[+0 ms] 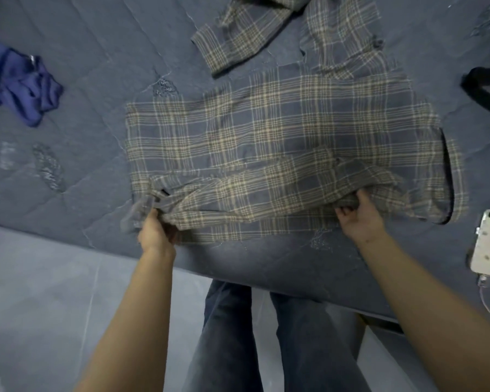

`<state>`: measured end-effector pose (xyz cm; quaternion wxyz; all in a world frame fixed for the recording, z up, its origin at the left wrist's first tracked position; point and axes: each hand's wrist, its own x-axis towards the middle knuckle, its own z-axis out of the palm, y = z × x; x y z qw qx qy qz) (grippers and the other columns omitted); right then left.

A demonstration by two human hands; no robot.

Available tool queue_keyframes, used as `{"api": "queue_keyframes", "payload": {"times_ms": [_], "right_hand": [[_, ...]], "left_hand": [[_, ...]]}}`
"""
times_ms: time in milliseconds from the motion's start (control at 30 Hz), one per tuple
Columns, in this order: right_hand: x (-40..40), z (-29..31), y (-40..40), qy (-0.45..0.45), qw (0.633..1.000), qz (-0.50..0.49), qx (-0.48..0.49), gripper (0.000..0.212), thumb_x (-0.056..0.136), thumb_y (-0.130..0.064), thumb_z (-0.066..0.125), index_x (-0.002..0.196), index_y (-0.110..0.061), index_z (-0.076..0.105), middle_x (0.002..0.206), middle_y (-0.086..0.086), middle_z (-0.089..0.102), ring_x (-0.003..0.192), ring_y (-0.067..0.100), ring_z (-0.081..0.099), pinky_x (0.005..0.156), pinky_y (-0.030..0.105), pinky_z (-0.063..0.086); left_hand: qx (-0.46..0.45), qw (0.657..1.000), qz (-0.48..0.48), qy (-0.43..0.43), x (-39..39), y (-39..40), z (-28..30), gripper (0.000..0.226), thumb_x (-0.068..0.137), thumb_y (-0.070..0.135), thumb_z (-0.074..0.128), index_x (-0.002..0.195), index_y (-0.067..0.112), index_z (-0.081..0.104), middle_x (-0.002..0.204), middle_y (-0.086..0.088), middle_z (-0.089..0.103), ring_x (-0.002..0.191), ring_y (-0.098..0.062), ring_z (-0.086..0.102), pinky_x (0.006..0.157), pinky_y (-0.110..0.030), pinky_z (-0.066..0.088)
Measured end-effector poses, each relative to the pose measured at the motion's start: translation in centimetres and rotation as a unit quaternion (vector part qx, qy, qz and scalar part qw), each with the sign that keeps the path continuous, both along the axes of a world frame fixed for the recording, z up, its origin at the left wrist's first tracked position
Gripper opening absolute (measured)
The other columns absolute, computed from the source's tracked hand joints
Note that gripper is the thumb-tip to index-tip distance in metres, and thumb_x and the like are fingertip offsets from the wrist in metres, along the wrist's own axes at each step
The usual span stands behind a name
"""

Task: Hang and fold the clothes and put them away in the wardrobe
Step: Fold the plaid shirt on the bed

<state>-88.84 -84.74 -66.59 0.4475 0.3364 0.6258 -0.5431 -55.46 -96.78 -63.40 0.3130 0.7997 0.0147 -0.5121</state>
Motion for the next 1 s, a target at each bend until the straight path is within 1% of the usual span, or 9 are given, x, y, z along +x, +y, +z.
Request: {"api": "queue_keyframes", "payload": {"times_ms": [133, 200, 400, 533, 600, 700, 733, 867, 1000], "right_hand": [[0.7, 0.6, -0.7, 0.048, 0.998, 0.004, 0.05, 0.037, 0.102, -0.009, 0.045, 0.138, -0.001, 0.047, 0.133, 0.016, 0.056, 0.119, 0.031, 0.054, 0.08, 0.017, 0.051], [-0.1, 1.6, -0.4, 0.093, 0.992, 0.038, 0.072, 0.032, 0.102, -0.015, 0.046, 0.133, -0.006, 0.051, 0.104, 0.008, 0.064, 0.089, 0.022, 0.062, 0.088, 0.03, 0.053], [-1.9, 2.5, 1.2, 0.105, 0.984, 0.113, 0.093, 0.011, 0.101, -0.019, 0.052, 0.107, -0.012, 0.059, 0.099, 0.004, 0.063, 0.072, 0.013, 0.061, 0.064, 0.031, 0.057], [-1.3, 1.3, 2.5, 0.022, 0.956, 0.23, 0.178, 0.014, 0.102, -0.017, 0.048, 0.103, -0.006, 0.057, 0.099, 0.008, 0.059, 0.07, 0.017, 0.055, 0.052, 0.03, 0.055], [-1.1, 1.5, 3.2, 0.036, 0.869, 0.43, 0.243, 0.029, 0.099, -0.023, 0.052, 0.108, 0.003, 0.061, 0.08, 0.008, 0.064, 0.063, 0.021, 0.058, 0.055, 0.033, 0.052], [-0.5, 3.5, 2.4, 0.153, 0.595, 0.728, 0.304, 0.041, 0.094, -0.034, 0.052, 0.075, -0.003, 0.072, 0.062, 0.006, 0.07, 0.064, 0.026, 0.069, 0.074, 0.038, 0.058], [0.0, 4.0, 1.4, 0.208, 0.544, 0.759, 0.29, 0.042, 0.093, -0.035, 0.052, 0.067, -0.007, 0.07, 0.061, 0.005, 0.069, 0.067, 0.027, 0.069, 0.074, 0.039, 0.057], [3.0, 3.8, -3.9, 0.468, 0.462, 0.752, 0.045, 0.021, 0.096, -0.025, 0.058, 0.104, -0.008, 0.068, 0.102, 0.007, 0.067, 0.096, 0.026, 0.061, 0.08, 0.037, 0.051], [4.0, 0.7, -9.2, 0.487, 0.322, 0.812, -0.002, 0.036, 0.097, -0.023, 0.056, 0.13, -0.009, 0.055, 0.129, 0.011, 0.052, 0.119, 0.03, 0.047, 0.098, 0.039, 0.038]], "left_hand": [[-0.199, 0.978, 0.056, 0.015, 1.0, -1.8, 2.9, 0.026, 0.099, 0.024, 0.055, 0.115, 0.005, 0.063, 0.109, -0.006, 0.071, 0.104, -0.022, 0.068, 0.088, -0.037, 0.056], [-0.257, 0.964, 0.048, 0.049, 1.5, -3.3, 4.8, 0.025, 0.098, 0.021, 0.057, 0.114, 0.003, 0.065, 0.108, -0.007, 0.073, 0.105, -0.021, 0.068, 0.087, -0.036, 0.056], [-0.101, 0.991, -0.014, 0.089, 2.1, -6.6, 3.6, 0.015, 0.099, 0.009, 0.052, 0.113, 0.006, 0.057, 0.1, -0.004, 0.062, 0.085, -0.014, 0.063, 0.065, -0.025, 0.056], [0.025, 0.975, -0.184, -0.123, 3.2, -4.8, 0.3, 0.082, 0.085, 0.015, 0.072, 0.148, 0.02, 0.019, 0.139, -0.017, 0.038, 0.109, -0.028, 0.055, 0.093, -0.041, 0.051], [0.044, 0.904, -0.344, -0.25, 4.3, -4.5, -0.7, 0.081, 0.081, 0.026, 0.077, 0.146, 0.023, 0.03, 0.149, -0.017, 0.024, 0.13, -0.037, 0.04, 0.108, -0.045, 0.039], [0.01, 0.822, -0.52, -0.232, 5.8, -4.9, -2.1, 0.07, 0.082, 0.03, 0.077, 0.141, 0.013, 0.043, 0.142, -0.016, 0.042, 0.131, -0.034, 0.043, 0.113, -0.045, 0.034], [0.007, 0.815, -0.538, -0.214, 6.1, -5.1, -2.4, 0.069, 0.081, 0.029, 0.078, 0.139, 0.01, 0.046, 0.139, -0.016, 0.048, 0.127, -0.032, 0.048, 0.11, -0.045, 0.038], [0.064, 0.751, -0.582, -0.306, 7.4, -5.3, -3.3, 0.057, 0.08, 0.047, 0.075, 0.121, 0.011, 0.059, 0.132, -0.019, 0.049, 0.126, -0.038, 0.043, 0.107, -0.05, 0.037], [0.023, 0.751, -0.591, -0.295, 8.8, -5.0, -3.0, 0.029, 0.085, 0.038, 0.073, 0.097, 0.012, 0.065, 0.128, -0.017, 0.048, 0.127, -0.036, 0.04, 0.107, -0.048, 0.035]]}}
